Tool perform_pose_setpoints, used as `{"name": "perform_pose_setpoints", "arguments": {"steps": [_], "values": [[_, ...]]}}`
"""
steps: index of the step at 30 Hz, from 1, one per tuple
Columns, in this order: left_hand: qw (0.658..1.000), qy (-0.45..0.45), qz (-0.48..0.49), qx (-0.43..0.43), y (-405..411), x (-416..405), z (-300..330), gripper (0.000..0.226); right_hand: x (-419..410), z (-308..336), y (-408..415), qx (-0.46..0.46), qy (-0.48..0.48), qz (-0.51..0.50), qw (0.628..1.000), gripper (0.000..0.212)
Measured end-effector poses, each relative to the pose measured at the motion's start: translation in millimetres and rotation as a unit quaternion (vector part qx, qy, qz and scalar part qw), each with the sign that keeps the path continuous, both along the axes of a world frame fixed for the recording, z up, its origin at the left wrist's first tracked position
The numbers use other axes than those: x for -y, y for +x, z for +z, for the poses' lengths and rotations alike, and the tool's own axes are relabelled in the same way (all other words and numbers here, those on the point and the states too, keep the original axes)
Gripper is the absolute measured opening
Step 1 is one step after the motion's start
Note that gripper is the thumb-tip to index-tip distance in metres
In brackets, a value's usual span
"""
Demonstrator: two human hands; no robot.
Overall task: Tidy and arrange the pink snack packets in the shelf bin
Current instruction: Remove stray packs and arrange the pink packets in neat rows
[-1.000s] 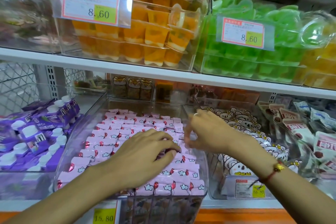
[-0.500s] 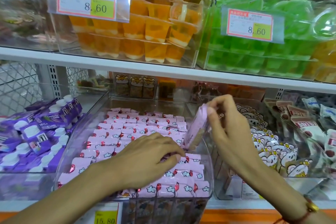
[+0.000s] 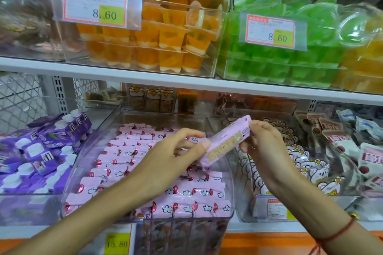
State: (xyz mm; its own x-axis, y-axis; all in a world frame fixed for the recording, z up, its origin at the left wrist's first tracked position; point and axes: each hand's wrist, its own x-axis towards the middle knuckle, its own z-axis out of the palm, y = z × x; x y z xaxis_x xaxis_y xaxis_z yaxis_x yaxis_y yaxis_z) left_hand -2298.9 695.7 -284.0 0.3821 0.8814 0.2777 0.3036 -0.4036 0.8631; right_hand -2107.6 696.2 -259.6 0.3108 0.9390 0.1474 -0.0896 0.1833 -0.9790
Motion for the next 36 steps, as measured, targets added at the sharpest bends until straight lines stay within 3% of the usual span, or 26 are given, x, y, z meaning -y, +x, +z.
{"name": "perform_pose_setpoints", "arguments": {"steps": [6,7,9,10,13,15,18,19,20,24,26,29,31,34,36], "values": [[0.998,0.019,0.048,0.024,-4,1,5,0.018,5,4,-7,-0.024,0.000,0.037,0.999,0.013],[0.997,0.000,0.064,0.052,-4,0,5,0.017,5,4,-6,0.011,0.006,0.042,0.999,0.012],[0.986,-0.061,0.094,0.119,-4,-1,8,0.015,4,2,0,0.191,0.053,0.016,0.980,0.022],[0.979,-0.095,0.104,0.149,-3,-2,9,0.015,6,1,3,0.312,0.104,-0.006,0.944,0.032],[0.963,-0.166,0.117,0.179,-2,-2,10,0.020,10,-4,-1,0.577,0.245,-0.010,0.779,0.060],[0.967,-0.172,0.103,0.160,0,0,9,0.028,11,-8,-9,0.664,0.274,-0.012,0.695,0.060],[0.980,-0.123,0.091,0.124,2,1,4,0.038,10,-5,-13,0.716,0.314,-0.038,0.623,0.040],[0.983,-0.106,0.092,0.119,2,0,2,0.041,8,-4,-12,0.712,0.318,-0.042,0.624,0.036],[0.984,-0.097,0.090,0.121,3,0,1,0.043,7,-4,-11,0.691,0.310,-0.040,0.652,0.035],[0.980,-0.090,0.087,0.152,6,-5,-1,0.058,4,-5,-9,0.510,0.257,-0.049,0.819,0.028],[0.990,-0.039,0.101,0.086,4,-9,-7,0.059,3,-3,-6,0.408,0.241,-0.065,0.878,0.018],[0.990,0.046,0.095,-0.095,1,-11,-13,0.040,2,-1,-3,0.315,0.229,-0.037,0.920,0.024],[0.976,0.082,0.039,-0.197,1,-12,-15,0.034,1,-3,-4,0.258,0.218,0.020,0.941,0.036],[0.938,0.130,-0.025,-0.320,-1,-13,-21,0.037,-2,-7,-2,0.273,0.202,0.034,0.940,0.060],[0.927,0.146,-0.037,-0.344,-3,-10,-21,0.036,-4,-7,-1,0.275,0.195,0.020,0.941,0.068]]}}
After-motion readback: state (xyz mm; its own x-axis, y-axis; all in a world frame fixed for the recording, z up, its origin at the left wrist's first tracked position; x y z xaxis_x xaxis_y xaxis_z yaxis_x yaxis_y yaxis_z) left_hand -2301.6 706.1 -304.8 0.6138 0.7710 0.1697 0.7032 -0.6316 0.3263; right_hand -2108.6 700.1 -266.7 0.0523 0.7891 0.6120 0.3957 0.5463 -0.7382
